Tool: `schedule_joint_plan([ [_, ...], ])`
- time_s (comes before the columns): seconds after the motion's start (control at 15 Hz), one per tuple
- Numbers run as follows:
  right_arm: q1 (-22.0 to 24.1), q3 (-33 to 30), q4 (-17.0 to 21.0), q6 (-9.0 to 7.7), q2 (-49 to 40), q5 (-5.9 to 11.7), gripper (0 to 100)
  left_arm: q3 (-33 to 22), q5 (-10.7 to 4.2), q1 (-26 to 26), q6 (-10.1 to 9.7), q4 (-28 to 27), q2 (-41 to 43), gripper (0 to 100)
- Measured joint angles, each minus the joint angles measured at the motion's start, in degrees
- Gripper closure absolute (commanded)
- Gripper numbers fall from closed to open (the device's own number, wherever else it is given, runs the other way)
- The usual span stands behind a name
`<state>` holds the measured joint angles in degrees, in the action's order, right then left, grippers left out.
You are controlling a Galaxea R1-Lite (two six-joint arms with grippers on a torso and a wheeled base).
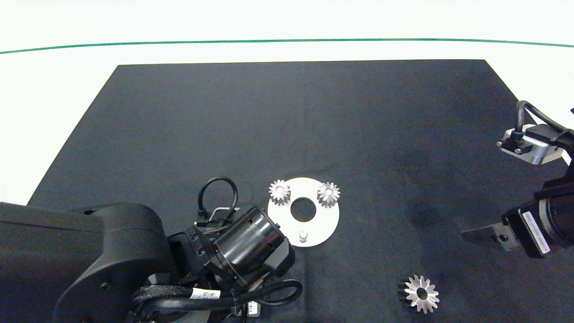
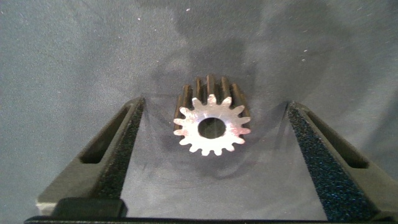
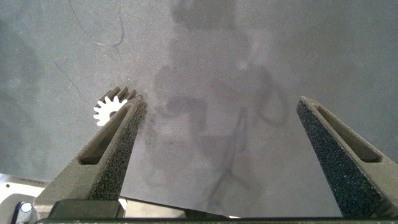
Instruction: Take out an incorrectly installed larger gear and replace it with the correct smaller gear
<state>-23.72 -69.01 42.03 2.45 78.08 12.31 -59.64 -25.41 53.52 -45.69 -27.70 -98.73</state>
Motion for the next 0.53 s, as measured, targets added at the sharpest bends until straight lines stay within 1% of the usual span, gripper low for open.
schedule_joint_plan([
  [0.53,-0.8,0.7,-0.1,-0.02,0.1,0.02,0,0.2,-0.11,-0.1,0.22,-0.1,0.4,26],
])
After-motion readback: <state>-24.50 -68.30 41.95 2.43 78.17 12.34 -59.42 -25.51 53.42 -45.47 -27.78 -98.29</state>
